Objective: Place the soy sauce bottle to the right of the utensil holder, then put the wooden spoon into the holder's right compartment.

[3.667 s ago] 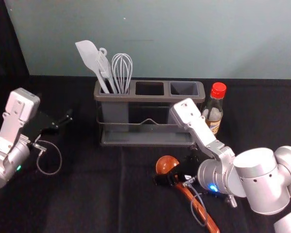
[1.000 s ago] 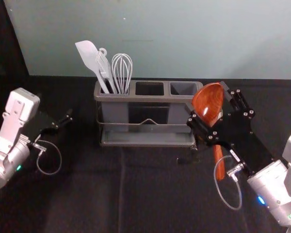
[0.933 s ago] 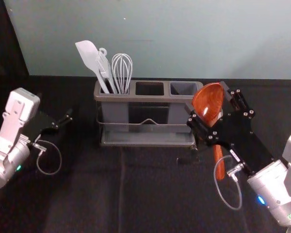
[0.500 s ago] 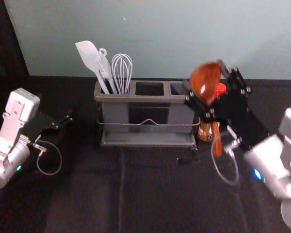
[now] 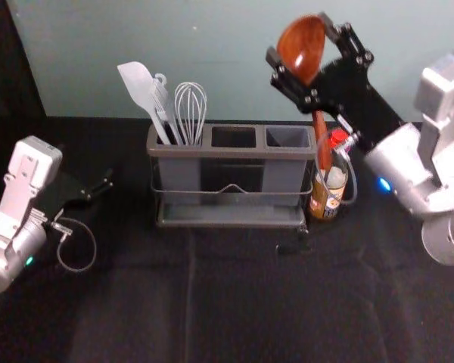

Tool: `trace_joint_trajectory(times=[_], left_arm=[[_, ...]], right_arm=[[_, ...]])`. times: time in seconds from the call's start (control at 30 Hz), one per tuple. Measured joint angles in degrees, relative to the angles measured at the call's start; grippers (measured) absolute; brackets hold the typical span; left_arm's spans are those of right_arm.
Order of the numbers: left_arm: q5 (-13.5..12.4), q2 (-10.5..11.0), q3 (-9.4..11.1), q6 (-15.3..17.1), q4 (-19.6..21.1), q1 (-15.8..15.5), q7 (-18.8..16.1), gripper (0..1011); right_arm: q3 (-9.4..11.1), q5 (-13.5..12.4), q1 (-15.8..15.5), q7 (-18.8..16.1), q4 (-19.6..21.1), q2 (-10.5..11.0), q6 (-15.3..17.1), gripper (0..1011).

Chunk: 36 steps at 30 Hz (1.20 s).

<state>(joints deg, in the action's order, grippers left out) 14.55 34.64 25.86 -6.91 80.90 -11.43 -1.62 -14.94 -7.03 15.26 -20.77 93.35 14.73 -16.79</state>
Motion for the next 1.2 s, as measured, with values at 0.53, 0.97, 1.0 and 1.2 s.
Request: trace_joint_trajectory(times=[0.53,0.97,1.0,1.2], left_arm=[[0.0,0.0,0.0,0.0,0.0,0.0,0.0,1005],[0.0,0.0,0.0,0.0,0.0,0.0,0.0,1005],[0.0,0.0,0.0,0.0,0.0,0.0,0.0,1005],[0.0,0.0,0.0,0.0,0.0,0.0,0.0,1005]], right_arm=[[-2.94,0.96,10.38,-0.63,-14.1,-3.26,-7.31,838],[-3.26,1.39,13.08,-1.05,-22.47,-5.79,-14.71,838],[-3.27,1.29,13.08,-1.22,-22.83,-5.91,-15.17,838],[-3.14,0.37,12.8,-2.16,-25.49,-6.94,-18.21,838]])
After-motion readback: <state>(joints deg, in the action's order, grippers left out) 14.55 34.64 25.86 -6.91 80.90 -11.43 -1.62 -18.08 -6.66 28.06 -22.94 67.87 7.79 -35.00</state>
